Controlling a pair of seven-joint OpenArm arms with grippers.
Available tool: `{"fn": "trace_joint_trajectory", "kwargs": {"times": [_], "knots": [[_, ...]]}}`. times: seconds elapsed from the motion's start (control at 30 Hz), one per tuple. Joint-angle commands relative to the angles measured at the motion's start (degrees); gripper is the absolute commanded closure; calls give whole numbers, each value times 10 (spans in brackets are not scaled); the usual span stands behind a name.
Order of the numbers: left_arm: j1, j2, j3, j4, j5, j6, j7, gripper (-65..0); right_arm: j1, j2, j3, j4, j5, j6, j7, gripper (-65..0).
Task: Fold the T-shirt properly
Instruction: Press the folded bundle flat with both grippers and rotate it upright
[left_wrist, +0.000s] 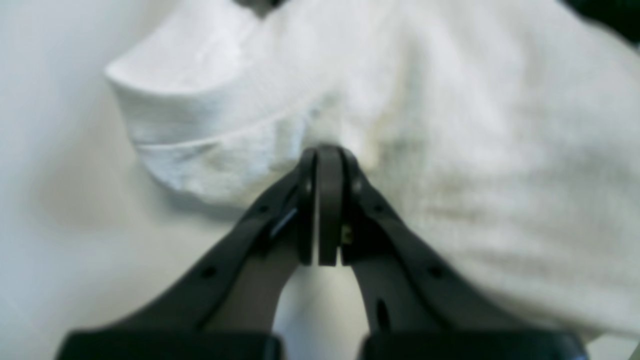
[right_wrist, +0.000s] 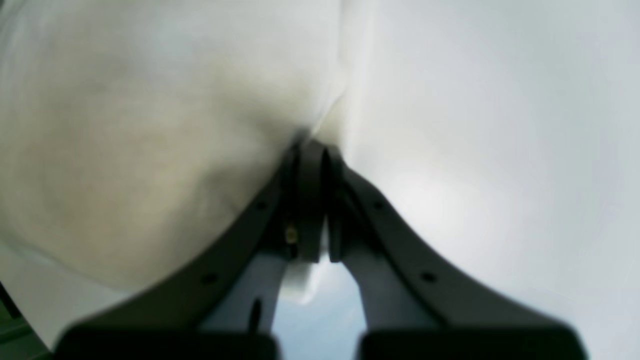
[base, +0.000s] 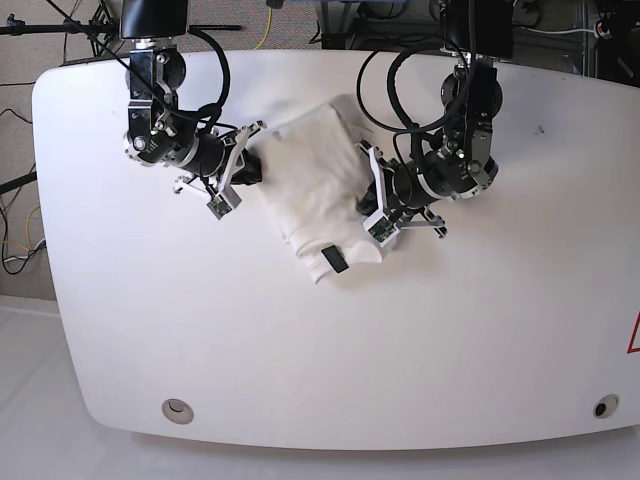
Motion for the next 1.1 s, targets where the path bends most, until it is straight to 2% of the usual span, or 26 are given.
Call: {"fn": "trace_joint_trajectory", "kwargs": {"times": [0.0, 0.4, 0.53, 0.8, 0.97, 1.07], "knots": [[-16, 3, 7, 8, -8, -1, -10, 0, -5, 3, 2, 25, 6, 1, 9, 0], [-22, 4, 46, 8, -8, -1, -10, 0, -61, 1, 1, 67, 6, 1, 9, 0], [-22, 17, 44, 8, -8, -1, -11, 0, -67, 2, 3, 67, 6, 1, 9, 0], [-27, 16, 44, 9, -8, -1, -10, 0, -74, 7, 4, 96, 3, 1, 9, 0], [-28, 14, 42, 21, -8, -1, -8, 0, -85, 8, 53, 117, 3, 1, 9, 0], [-27, -5, 36, 44, -8, -1, -8, 0, -96, 9, 83, 119, 3, 1, 8, 0]]}}
